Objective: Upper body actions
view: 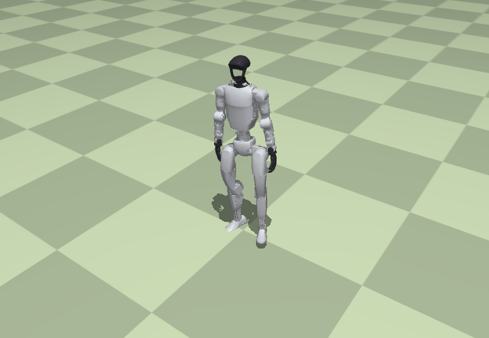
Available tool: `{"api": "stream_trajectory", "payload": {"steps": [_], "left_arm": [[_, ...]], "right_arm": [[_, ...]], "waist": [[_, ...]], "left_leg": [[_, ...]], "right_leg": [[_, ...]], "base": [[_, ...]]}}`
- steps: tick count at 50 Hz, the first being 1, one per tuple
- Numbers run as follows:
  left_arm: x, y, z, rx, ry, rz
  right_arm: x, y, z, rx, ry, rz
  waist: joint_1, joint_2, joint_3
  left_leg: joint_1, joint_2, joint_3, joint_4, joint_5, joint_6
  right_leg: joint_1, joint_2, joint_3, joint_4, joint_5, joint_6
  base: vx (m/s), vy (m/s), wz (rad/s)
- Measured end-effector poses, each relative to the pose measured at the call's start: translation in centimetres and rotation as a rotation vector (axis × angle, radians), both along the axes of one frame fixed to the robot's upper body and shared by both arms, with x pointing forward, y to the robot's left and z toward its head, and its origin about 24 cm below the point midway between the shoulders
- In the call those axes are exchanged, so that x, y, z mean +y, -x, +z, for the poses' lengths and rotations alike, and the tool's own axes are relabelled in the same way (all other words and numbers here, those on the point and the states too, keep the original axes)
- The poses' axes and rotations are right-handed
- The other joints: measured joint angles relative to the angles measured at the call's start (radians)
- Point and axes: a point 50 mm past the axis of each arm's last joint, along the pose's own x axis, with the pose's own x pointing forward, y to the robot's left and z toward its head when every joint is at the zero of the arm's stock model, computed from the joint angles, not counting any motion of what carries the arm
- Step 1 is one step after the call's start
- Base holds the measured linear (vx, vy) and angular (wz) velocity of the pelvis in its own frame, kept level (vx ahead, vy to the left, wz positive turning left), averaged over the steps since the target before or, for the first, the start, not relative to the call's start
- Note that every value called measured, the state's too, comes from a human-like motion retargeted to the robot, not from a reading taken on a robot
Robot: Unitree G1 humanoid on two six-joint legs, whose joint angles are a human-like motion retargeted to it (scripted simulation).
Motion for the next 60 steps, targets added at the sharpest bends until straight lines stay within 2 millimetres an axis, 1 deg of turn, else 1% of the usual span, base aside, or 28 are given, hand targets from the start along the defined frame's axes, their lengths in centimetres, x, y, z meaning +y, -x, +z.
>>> {"api": "stream_trajectory", "payload": {"steps": [10,17,28,35,42,47,53,60], "left_arm": [[0.2,-0.3,0.0,-0.008,-0.009,0.001],[0.0,-0.7,-0.1,-0.024,-0.007,0.045],[1.0,-1.1,0.0,-0.034,-0.035,0.059],[1.0,-0.9,0.1,-0.031,-0.035,0.056],[0.7,-0.7,0.0,-0.028,-0.025,0.05],[0.8,-0.9,0.0,-0.033,-0.023,0.043],[1.4,-1.3,0.1,-0.044,-0.035,0.039],[2.1,-1.7,0.2,-0.058,-0.049,0.07]], "right_arm": [[-0.3,0.0,0.1,-0.002,0.01,-0.001],[-0.6,-0.1,0.1,-0.006,0.021,-0.005],[-0.7,-0.7,0.1,-0.028,0.021,0.007],[-0.6,-1.2,0.1,-0.042,0.014,0.021],[-0.3,-2.2,0.1,-0.076,-0.007,0.04],[0.3,-2.9,0.0,-0.1,-0.033,0.055],[1.0,-3.2,-0.1,-0.105,-0.061,0.083],[1.2,-3.6,-0.1,-0.123,-0.064,0.134]], "waist": [[0.008,-0.008,0.008],[0.016,-0.018,0.012],[0.019,-0.045,0.029],[0.037,-0.059,0.046],[0.056,-0.061,0.07],[0.063,-0.06,0.088],[0.072,-0.063,0.104],[0.077,-0.071,0.117]], "left_leg": [[-0.001,-0.003,-0.003,0.005,0.0,-0.001],[-0.009,-0.015,-0.014,0.01,-0.003,0.001],[-0.012,-0.054,-0.051,0.017,-0.021,0.014],[0.001,-0.087,-0.069,0.018,-0.046,0.029],[0.013,-0.114,-0.066,0.016,-0.076,0.053],[0.015,-0.126,-0.06,0.013,-0.093,0.07],[0.012,-0.132,-0.055,0.011,-0.108,0.087],[0.005,-0.127,-0.041,0.007,-0.12,0.1]], "right_leg": [[0.005,-0.005,-0.006,0.0,-0.001,0.002],[0.01,-0.015,-0.016,-0.003,0.0,0.007],[0.034,-0.047,-0.058,-0.007,0.009,0.028],[0.041,-0.075,-0.053,0.014,0.018,0.043],[0.034,-0.106,-0.049,0.048,0.05,0.05],[0.024,-0.125,-0.045,0.068,0.081,0.049],[-0.007,-0.137,-0.002,0.093,0.114,0.036],[-0.046,-0.145,0.032,0.125,0.148,0.025]], "base": [[0.0,0.0,0.0],[0.0,0.0,0.0],[0.04,0.05,0.13],[0.11,0.14,0.0],[0.07,0.14,-0.16],[0.05,0.14,-0.13],[0.05,0.11,-0.15],[0.02,0.04,-0.07]]}}
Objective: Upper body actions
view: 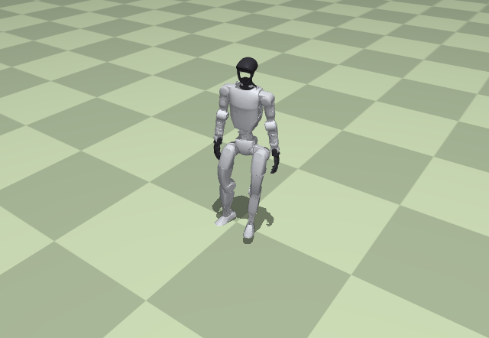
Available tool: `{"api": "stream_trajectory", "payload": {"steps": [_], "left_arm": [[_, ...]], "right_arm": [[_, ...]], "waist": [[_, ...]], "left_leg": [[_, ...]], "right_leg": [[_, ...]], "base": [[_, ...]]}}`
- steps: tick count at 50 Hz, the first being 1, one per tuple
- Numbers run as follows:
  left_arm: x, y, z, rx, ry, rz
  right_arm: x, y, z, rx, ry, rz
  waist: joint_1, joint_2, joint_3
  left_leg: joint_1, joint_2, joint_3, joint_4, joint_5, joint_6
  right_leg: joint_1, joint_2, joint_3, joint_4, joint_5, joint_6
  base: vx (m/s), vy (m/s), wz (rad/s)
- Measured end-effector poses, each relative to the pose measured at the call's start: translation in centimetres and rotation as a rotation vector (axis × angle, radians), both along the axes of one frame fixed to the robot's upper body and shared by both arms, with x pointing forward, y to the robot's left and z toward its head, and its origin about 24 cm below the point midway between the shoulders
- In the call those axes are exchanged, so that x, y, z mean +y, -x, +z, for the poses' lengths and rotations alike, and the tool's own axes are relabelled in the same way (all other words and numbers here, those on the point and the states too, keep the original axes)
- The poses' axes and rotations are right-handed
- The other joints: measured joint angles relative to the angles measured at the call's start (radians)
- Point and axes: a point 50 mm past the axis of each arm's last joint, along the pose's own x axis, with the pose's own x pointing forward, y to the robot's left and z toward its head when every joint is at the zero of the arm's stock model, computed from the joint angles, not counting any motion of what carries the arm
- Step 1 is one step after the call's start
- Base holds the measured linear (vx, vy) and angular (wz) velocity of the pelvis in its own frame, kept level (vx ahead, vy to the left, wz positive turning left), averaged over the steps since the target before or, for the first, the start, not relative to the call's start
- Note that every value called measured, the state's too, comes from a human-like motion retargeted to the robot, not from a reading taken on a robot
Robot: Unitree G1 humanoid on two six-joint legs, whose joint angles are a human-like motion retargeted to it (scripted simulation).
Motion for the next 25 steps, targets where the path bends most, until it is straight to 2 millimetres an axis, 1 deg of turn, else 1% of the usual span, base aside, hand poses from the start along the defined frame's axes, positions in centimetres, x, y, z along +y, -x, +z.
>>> {"api": "stream_trajectory", "payload": {"steps": [10,15,20,25], "left_arm": [[0.7,-0.8,0.1,-0.028,-0.014,0.014],[0.8,-1.1,0.1,-0.044,-0.02,0.026],[1.0,-1.5,0.1,-0.06,-0.021,0.05],[1.0,-2.1,0.1,-0.08,-0.019,0.066]], "right_arm": [[-0.3,-0.5,0.1,-0.019,0.008,-0.009],[-0.1,-0.7,0.1,-0.033,0.002,0.005],[0.3,-1.2,0.1,-0.05,-0.014,0.032],[0.6,-2.2,0.2,-0.079,-0.023,0.073]], "waist": [[0.006,-0.016,0.017],[0.008,-0.029,0.031],[0.013,-0.045,0.044],[0.018,-0.054,0.06]], "left_leg": [[-0.001,0.018,0.034,-0.007,-0.003,0.01],[0.002,0.027,0.05,-0.009,-0.003,0.013],[0.004,0.036,0.068,-0.013,-0.003,0.015],[0.006,0.05,0.097,-0.02,0.002,0.016]], "right_leg": [[-0.036,0.004,-0.001,0.026,0.048,-0.014],[-0.04,0.014,-0.012,0.024,0.059,-0.024],[-0.052,0.023,-0.03,0.03,0.072,-0.027],[-0.082,0.025,-0.013,0.062,0.098,-0.026]], "base": [[0.0,0.0,-0.02],[0.0,-0.03,-0.15],[-0.02,-0.05,-0.25],[-0.05,-0.05,-0.28]]}}
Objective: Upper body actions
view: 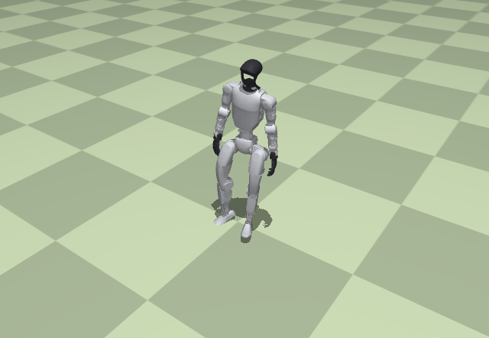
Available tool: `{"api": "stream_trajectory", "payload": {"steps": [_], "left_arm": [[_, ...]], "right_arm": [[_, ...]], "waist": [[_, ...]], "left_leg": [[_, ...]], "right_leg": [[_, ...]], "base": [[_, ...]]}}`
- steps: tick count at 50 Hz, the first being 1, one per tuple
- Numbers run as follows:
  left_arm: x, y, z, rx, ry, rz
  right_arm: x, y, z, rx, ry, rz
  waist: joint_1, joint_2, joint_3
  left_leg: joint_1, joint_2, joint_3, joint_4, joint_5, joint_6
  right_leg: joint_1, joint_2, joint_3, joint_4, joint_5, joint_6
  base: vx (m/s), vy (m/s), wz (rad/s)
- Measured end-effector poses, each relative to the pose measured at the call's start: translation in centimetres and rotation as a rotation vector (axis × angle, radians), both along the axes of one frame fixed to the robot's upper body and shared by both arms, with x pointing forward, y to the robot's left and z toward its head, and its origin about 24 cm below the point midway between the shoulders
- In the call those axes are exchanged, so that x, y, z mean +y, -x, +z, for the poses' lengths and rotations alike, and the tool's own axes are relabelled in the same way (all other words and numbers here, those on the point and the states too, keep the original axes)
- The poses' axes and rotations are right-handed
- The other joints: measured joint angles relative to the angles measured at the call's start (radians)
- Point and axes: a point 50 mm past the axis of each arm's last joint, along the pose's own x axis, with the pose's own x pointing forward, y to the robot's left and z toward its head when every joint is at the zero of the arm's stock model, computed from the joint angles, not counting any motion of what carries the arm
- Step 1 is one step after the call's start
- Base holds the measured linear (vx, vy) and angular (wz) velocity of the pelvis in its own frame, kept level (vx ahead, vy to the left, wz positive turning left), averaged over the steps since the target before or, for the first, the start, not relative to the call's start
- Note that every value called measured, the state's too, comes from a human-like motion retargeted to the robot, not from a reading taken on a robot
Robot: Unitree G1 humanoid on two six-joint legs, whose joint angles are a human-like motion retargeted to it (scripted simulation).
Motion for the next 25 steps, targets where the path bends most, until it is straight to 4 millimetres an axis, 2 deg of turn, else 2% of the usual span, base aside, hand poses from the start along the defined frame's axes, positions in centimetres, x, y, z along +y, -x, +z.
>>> {"api": "stream_trajectory", "payload": {"steps": [3,5,10,11,12,15,20,25], "left_arm": [[0.0,-0.2,0.0,-0.006,0.0,-0.001],[0.0,-0.3,0.0,-0.009,-0.001,-0.005],[0.2,-0.3,0.0,-0.008,-0.006,-0.016],[0.2,-0.3,0.0,-0.008,-0.007,-0.017],[0.2,-0.3,0.0,-0.007,-0.007,-0.018],[0.1,-0.1,0.0,-0.002,-0.003,-0.017],[-0.7,0.1,-0.1,0.002,0.012,0.006],[-1.3,0.6,-0.2,0.016,0.024,0.002]], "right_arm": [[0.1,-0.5,0.1,-0.018,-0.001,0.016],[0.2,-0.7,0.1,-0.027,-0.003,0.021],[0.3,-0.5,0.0,-0.029,-0.009,0.012],[0.3,-0.3,0.0,-0.021,-0.008,0.01],[0.3,-0.1,0.0,-0.012,-0.007,0.008],[-0.1,0.9,-0.1,0.028,0.005,0.01],[-1.0,1.8,-0.1,0.077,0.05,0.009],[-1.2,1.6,0.0,0.072,0.057,-0.009]], "waist": [[-0.003,0.001,0.005],[-0.007,0.002,0.007],[-0.024,-0.015,0.007],[-0.031,-0.015,0.006],[-0.038,-0.015,0.005],[-0.04,-0.021,-0.004],[0.006,-0.017,-0.012],[-0.026,0.015,-0.026]], "left_leg": [[-0.002,0.012,0.017,-0.003,0.004,-0.001],[-0.005,0.019,0.023,-0.003,0.006,-0.001],[-0.006,0.008,0.02,-0.005,0.013,-0.003],[-0.006,0.006,0.01,-0.004,0.015,-0.004],[-0.006,0.004,0.002,-0.003,0.017,-0.004],[-0.005,-0.014,-0.015,0.001,0.017,-0.008],[0.001,-0.028,0.001,0.003,0.017,-0.018],[-0.002,-0.013,-0.005,0.007,0.029,-0.024]], "right_leg": [[-0.018,0.01,0.022,0.021,0.0,0.004],[-0.027,0.02,0.05,0.039,-0.039,0.028],[-0.057,0.106,0.373,0.053,-0.133,0.149],[-0.049,0.118,0.398,0.041,-0.154,0.137],[-0.04,0.125,0.404,0.029,-0.171,0.125],[0.003,0.103,0.275,-0.028,-0.208,0.083],[0.019,0.078,0.246,-0.075,-0.187,0.108],[0.047,0.1,0.18,-0.111,-0.185,0.086]], "base": [[-0.06,-0.05,-0.22],[-0.06,-0.06,-0.14],[-0.04,-0.07,0.08],[-0.01,-0.06,0.39],[-0.01,-0.06,0.44],[0.01,-0.02,0.22],[-0.01,-0.04,-0.16],[-0.05,-0.07,0.26]]}}
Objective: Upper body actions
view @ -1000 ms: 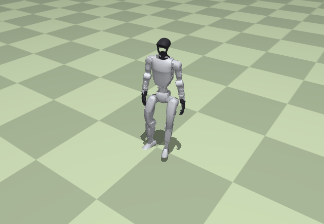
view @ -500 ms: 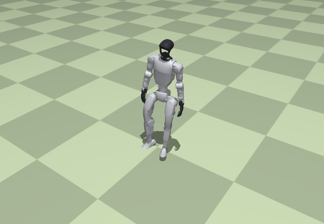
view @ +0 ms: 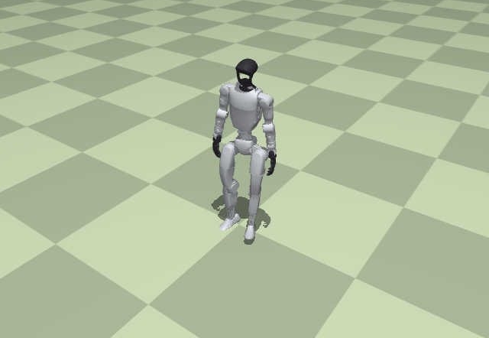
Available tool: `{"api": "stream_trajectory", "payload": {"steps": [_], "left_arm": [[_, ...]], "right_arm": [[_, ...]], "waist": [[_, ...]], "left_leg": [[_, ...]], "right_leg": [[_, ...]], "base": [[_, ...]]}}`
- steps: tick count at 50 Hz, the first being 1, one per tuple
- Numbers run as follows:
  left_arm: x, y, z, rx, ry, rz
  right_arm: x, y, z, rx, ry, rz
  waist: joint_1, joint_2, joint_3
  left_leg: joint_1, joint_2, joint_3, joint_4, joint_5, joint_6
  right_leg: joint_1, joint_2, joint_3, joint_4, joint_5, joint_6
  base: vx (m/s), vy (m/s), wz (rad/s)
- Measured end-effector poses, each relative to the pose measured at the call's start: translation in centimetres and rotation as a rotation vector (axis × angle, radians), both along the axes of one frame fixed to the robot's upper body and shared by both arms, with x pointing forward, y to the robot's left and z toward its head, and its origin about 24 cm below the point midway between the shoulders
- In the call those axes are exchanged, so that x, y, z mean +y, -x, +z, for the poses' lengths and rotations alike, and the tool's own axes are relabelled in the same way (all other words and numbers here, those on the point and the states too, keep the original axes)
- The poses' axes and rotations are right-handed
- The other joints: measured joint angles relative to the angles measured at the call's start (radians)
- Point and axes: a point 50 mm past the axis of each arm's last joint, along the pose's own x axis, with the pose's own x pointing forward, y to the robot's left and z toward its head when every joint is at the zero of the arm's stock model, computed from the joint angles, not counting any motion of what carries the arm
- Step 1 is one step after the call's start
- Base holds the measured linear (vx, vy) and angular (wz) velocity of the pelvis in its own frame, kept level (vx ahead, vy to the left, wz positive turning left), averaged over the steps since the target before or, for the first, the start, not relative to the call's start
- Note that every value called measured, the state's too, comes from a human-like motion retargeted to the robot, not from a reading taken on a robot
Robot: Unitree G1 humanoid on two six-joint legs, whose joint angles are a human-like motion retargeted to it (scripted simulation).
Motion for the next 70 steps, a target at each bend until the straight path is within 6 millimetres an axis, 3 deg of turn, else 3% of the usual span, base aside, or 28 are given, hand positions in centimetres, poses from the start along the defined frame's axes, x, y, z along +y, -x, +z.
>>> {"api": "stream_trajectory", "payload": {"steps": [17,35,43,50,62,70], "left_arm": [[-0.7,1.7,-0.1,0.069,0.032,-0.045],[-1.5,2.2,-0.1,0.089,0.044,-0.1],[-1.1,2.4,-0.1,0.103,0.036,-0.126],[-0.9,3.0,0.0,0.128,0.033,-0.142],[-1.1,4.1,0.1,0.173,0.04,-0.185],[-0.5,3.3,0.1,0.151,0.023,-0.215]], "right_arm": [[1.0,-0.1,-0.1,0.009,-0.046,0.024],[-0.4,1.8,-0.1,0.064,0.004,-0.09],[-0.5,2.5,0.0,0.092,0.019,-0.129],[0.0,1.3,-0.1,0.068,-0.006,-0.105],[1.1,-1.2,0.0,0.022,-0.062,-0.101],[0.9,-2.2,0.2,-0.009,-0.054,-0.112]], "waist": [[-0.042,0.045,-0.042],[-0.115,0.08,-0.089],[-0.08,0.096,-0.125],[-0.15,0.118,-0.136],[-0.263,0.171,-0.161],[-0.295,0.199,-0.142]], "left_leg": [[0.007,0.036,-0.013,0.008,0.03,-0.038],[0.028,0.081,0.011,0.027,0.029,-0.082],[0.039,0.112,0.127,0.025,0.016,-0.107],[0.049,0.13,0.152,0.035,0.008,-0.127],[0.077,0.169,0.273,0.053,-0.018,-0.182],[0.13,0.183,0.442,0.064,-0.035,-0.226]], "right_leg": [[0.021,0.039,0.003,-0.026,-0.022,-0.044],[0.02,0.084,0.058,-0.026,-0.043,-0.075],[-0.018,0.118,0.196,-0.012,-0.052,-0.086],[-0.042,0.132,0.236,-0.006,-0.04,-0.085],[-0.118,0.148,0.324,0.005,0.02,-0.033],[-0.132,0.223,0.541,-0.011,0.069,-0.016]], "base": [[-0.03,-0.07,0.1],[-0.06,-0.1,-0.12],[-0.08,-0.07,-0.76],[-0.11,-0.05,-0.36],[-0.1,0.03,-0.85],[-0.14,0.09,-1.58]]}}
